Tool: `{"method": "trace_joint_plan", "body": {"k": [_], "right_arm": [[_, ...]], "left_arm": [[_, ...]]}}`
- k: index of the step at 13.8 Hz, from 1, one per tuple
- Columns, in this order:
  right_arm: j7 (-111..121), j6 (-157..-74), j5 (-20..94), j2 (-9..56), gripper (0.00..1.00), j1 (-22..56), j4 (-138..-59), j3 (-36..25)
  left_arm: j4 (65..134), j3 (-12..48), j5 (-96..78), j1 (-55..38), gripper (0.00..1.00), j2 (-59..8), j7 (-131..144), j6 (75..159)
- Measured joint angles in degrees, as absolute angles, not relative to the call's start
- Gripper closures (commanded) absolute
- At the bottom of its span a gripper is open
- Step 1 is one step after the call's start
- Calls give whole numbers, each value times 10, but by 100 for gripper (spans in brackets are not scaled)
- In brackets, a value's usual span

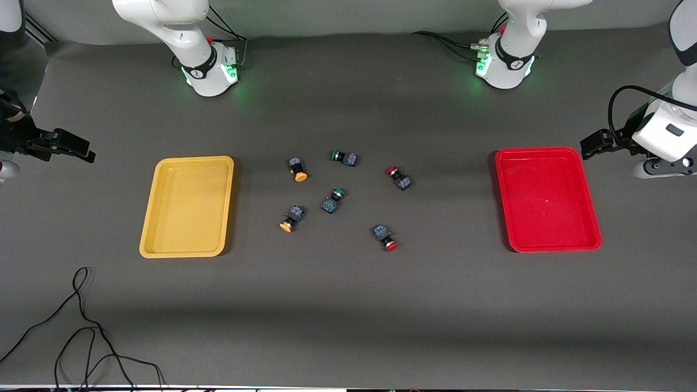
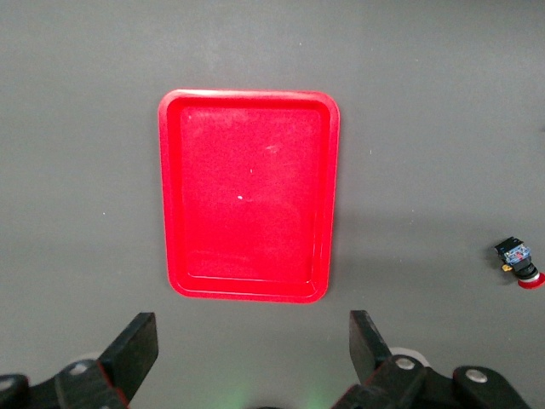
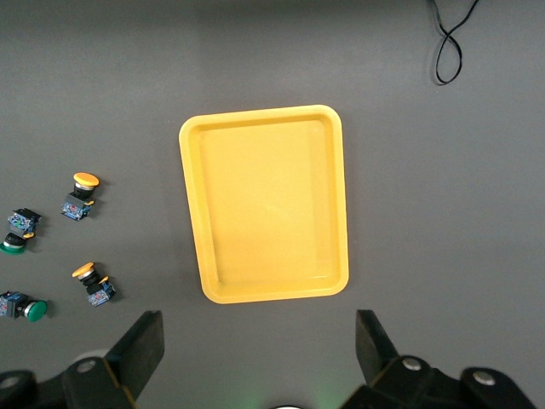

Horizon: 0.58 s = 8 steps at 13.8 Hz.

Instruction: Place red and yellow buttons in trays

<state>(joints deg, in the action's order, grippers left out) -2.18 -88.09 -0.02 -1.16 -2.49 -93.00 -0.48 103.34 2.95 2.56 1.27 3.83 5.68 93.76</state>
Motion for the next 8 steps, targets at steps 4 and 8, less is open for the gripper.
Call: {"method": "trace_joint_plan", "body": {"k": [4,8], "right_arm": [[-22,-881,0,-12,0,-25,-930,-5],[-22,-881,0,-13,0,-25,-929,-5]], "left_arm": [[1033,30,26,13,0,38,57,931],[1033,30,25,13,0,38,57,930]]}}
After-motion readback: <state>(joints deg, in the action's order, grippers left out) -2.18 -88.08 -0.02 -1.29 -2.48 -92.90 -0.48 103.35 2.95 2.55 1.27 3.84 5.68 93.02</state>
